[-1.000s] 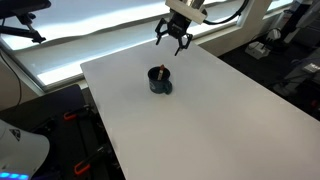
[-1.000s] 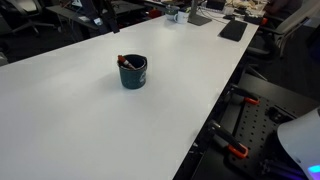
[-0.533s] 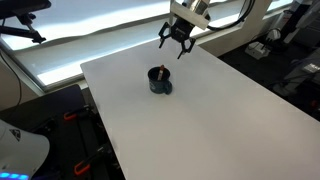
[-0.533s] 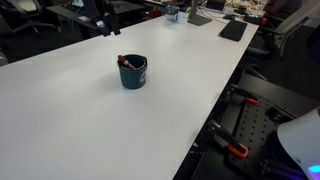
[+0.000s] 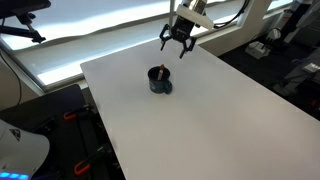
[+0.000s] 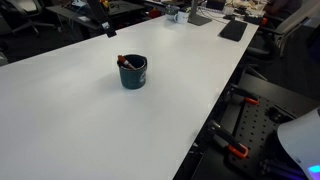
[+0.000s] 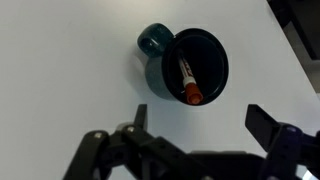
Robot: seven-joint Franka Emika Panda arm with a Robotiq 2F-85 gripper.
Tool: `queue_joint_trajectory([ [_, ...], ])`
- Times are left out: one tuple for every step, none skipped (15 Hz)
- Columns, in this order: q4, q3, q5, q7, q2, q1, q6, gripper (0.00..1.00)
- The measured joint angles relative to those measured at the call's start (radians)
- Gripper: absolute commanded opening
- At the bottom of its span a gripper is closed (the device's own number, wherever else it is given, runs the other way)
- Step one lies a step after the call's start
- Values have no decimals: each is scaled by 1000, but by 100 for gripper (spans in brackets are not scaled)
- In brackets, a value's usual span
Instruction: Remove the red marker from the green mug.
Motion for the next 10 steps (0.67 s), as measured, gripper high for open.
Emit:
queue_joint_trajectory([
  [8, 0, -7, -23, 9, 6, -3, 100],
  [7, 0, -6, -17, 12, 8, -2, 100],
  [7, -1, -6, -14, 13, 8, -2, 100],
  [8, -2, -5, -12, 13, 5, -2, 100],
  [8, -2, -5, -12, 13, 2, -2, 100],
  [8, -3, -5, -12, 13, 1, -2, 100],
  [8, -3, -5, -13, 15, 1, -2, 100],
  [8, -3, -5, -15, 17, 1, -2, 100],
  [8, -3, -6, -17, 20, 3, -2, 100],
  [8, -3, -6, -21, 24, 6, -2, 100],
])
